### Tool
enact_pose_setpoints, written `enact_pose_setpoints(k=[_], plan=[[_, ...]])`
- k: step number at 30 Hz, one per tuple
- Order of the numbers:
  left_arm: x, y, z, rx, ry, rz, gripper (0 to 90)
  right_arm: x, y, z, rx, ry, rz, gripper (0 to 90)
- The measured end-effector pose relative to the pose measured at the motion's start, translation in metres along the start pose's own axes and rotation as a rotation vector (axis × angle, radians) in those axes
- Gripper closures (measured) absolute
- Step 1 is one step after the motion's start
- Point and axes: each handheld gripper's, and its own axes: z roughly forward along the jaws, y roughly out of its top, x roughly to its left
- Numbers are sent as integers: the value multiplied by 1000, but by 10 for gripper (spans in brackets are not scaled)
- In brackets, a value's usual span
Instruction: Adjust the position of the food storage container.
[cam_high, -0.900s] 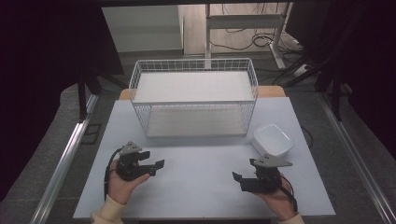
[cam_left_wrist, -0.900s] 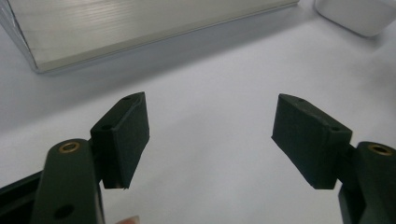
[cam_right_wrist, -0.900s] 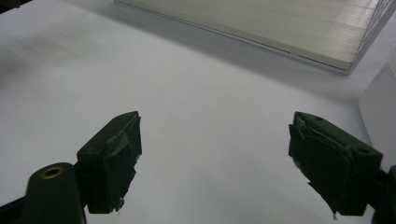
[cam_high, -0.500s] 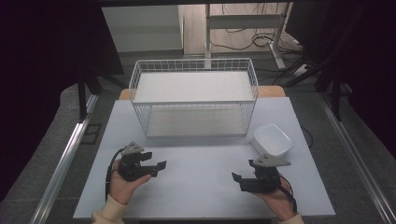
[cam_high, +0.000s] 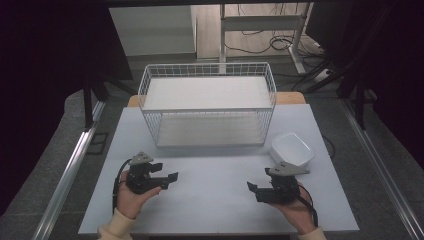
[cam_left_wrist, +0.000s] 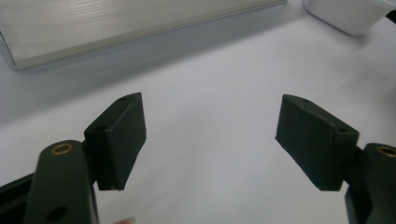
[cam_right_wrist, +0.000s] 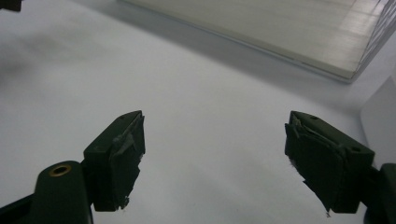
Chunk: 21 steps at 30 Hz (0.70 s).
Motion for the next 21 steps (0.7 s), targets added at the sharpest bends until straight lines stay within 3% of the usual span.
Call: enact_pose_setpoints(k=[10, 21], plan=[[1, -1, 2, 10, 30, -2, 234, -3, 15, -5, 13, 7, 8, 244], [-1, -1, 0, 17, 69, 24, 234, -38, 46, -13, 16, -27, 41, 281]])
